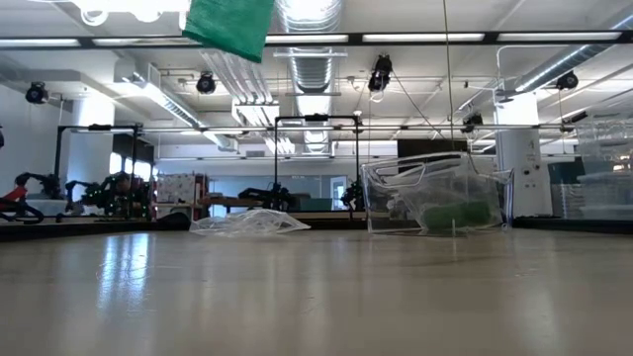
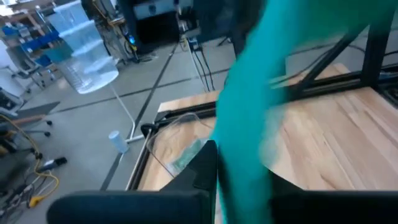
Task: Roll bandage
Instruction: Roll the dark green bandage
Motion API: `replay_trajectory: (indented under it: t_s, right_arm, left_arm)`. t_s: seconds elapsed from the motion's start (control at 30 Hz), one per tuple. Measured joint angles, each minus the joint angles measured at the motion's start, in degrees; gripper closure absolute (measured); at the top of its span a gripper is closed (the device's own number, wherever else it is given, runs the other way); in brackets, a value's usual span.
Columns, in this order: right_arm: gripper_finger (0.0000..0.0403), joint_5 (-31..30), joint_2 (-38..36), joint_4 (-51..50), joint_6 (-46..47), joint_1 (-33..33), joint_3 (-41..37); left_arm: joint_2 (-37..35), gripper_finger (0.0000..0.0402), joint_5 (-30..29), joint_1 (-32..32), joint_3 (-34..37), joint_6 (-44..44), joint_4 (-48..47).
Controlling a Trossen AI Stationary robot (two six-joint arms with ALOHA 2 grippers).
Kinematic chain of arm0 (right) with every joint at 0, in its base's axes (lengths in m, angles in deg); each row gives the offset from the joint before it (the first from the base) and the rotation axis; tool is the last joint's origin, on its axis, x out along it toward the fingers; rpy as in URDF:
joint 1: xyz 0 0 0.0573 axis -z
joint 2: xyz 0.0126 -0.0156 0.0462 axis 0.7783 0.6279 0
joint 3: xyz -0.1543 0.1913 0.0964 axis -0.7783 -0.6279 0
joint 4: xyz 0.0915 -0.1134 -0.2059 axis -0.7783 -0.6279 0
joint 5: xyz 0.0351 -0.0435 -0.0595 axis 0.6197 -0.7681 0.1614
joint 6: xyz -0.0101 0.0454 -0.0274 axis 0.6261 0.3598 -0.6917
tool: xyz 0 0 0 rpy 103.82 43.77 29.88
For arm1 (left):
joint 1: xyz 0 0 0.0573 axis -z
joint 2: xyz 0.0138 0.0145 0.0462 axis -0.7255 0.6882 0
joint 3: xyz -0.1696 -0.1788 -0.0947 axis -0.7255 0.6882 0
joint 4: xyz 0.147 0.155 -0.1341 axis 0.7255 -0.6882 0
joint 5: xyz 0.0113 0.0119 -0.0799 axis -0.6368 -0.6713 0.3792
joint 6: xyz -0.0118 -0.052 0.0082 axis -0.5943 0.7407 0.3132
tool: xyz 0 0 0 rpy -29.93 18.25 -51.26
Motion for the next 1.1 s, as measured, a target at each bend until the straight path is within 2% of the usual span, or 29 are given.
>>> replay_trajectory:
  t_s: [0.13, 0.3, 0.47, 0.67, 0.8, 0.93, 1.1]
  right_arm:
    - [0.0385, 1.9, 0.0, 3.1, 2.4, 0.0, 0.0]
    - [0.0385, 0.3, -0.1, 6.1, 2.6, 0.1, 0.0]
    - [0.0385, -6.6, -0.1, 6.9, 1.1, 0.1, 0.0]
    - [0.0385, -17.0, 0.6, 7.7, -5.4, 0.1, 0.1]
    - [0.0385, -18.7, 0.8, 6.9, -7.3, 0.1, -0.7]
    - [0.0385, -18.9, 0.2, 6.1, -8.0, 0.1, -1.0]
    - [0.0384, -19.0, -0.3, 6.8, -8.8, 0.1, -1.0]
  left_arm:
    - [0.3, 0.0400, 0.0, -0.3, 1.7, -0.1, 2.5]
    - [0.6, 0.0401, 0.0, -0.3, 2.8, 0.0, 3.6]
    - [0.6, 0.0401, 0.0, -0.4, 3.0, 0.4, 3.3]
    - [0.6, 0.0401, 0.0, -0.4, 3.1, 0.5, 3.7]
    - [-0.7, 0.0400, 0.0, -0.3, 2.8, 0.2, 0.9]
    - [-2.6, 0.0377, 0.0, -0.3, 1.3, -1.1, -4.0]
    - [-4.7, 0.0318, 0.0, -0.3, 0.5, -1.0, -5.4]
